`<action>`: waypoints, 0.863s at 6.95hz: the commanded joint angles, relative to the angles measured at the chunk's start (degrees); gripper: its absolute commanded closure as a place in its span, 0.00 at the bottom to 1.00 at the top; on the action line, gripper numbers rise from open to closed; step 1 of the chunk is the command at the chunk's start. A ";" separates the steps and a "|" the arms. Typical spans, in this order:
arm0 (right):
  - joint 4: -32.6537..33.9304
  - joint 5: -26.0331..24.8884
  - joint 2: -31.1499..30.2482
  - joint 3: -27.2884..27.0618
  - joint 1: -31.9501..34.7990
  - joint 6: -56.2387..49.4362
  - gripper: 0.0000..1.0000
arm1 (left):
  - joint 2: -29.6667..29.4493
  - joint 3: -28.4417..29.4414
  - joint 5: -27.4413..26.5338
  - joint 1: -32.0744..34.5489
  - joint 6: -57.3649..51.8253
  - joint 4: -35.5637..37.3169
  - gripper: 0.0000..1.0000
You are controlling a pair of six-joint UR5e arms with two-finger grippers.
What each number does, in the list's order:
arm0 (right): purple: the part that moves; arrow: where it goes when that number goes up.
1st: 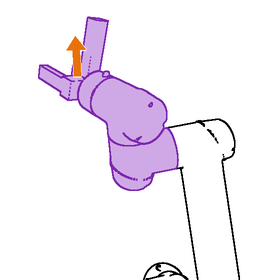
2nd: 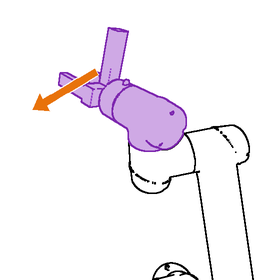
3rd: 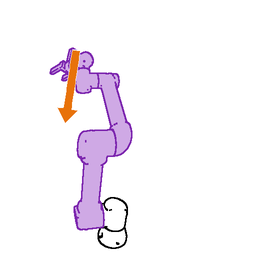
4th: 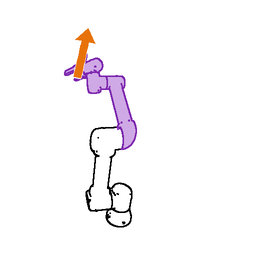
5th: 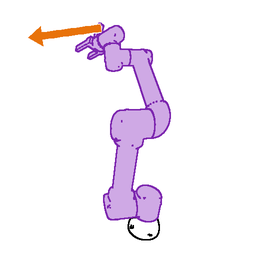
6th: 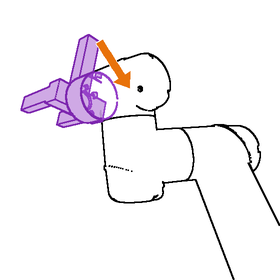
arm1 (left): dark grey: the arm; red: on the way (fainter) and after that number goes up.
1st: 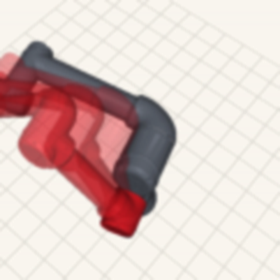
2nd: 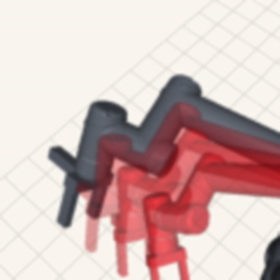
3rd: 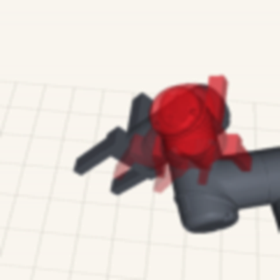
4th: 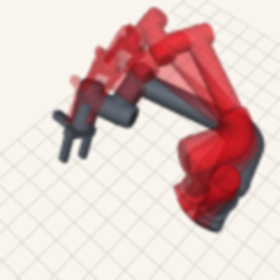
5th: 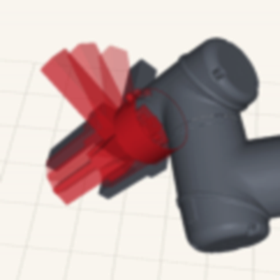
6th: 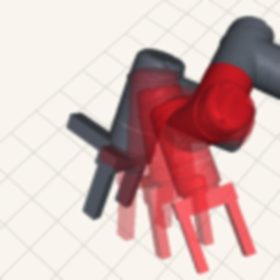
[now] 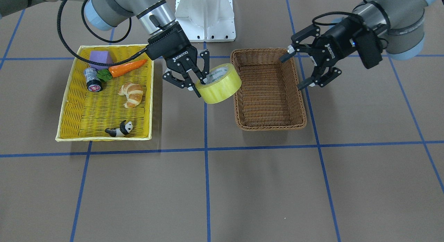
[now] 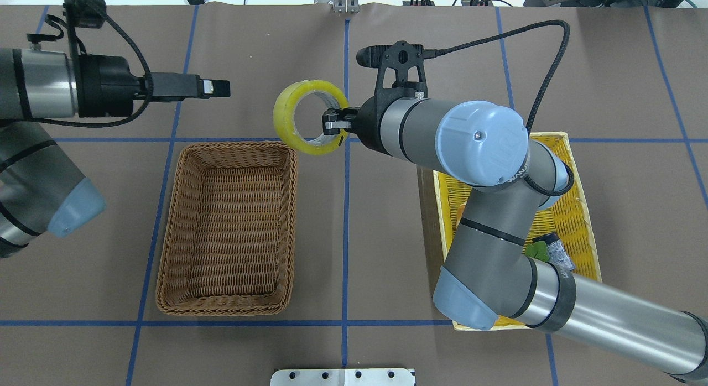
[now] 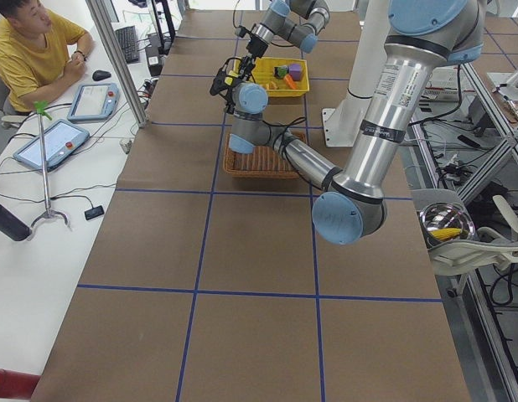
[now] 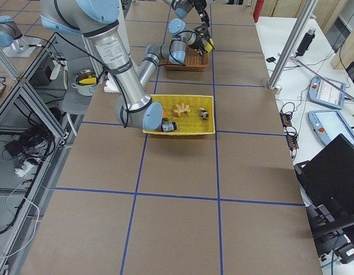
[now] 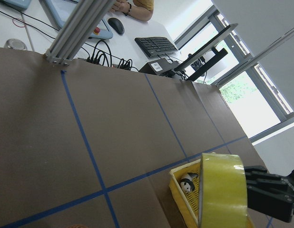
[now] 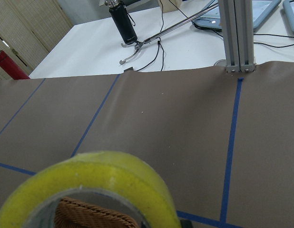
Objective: Move tape to another basket
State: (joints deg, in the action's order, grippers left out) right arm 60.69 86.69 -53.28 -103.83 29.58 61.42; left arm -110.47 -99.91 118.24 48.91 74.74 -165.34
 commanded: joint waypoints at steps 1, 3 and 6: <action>0.57 -0.03 0.64 0.30 -1.36 0.02 1.00 | -1.16 0.51 -1.78 -1.89 -0.04 0.11 0.02; 0.57 -0.03 2.21 0.30 -1.98 0.02 1.00 | -1.59 0.59 -3.44 -3.64 -0.04 0.28 0.02; 0.57 -0.03 3.01 0.38 -2.16 0.02 1.00 | -1.77 0.59 -6.36 -6.46 -0.12 0.28 0.02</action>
State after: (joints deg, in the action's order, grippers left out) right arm 61.26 86.66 -50.56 -103.51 27.51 61.43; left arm -112.20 -99.29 112.32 43.13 74.65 -165.06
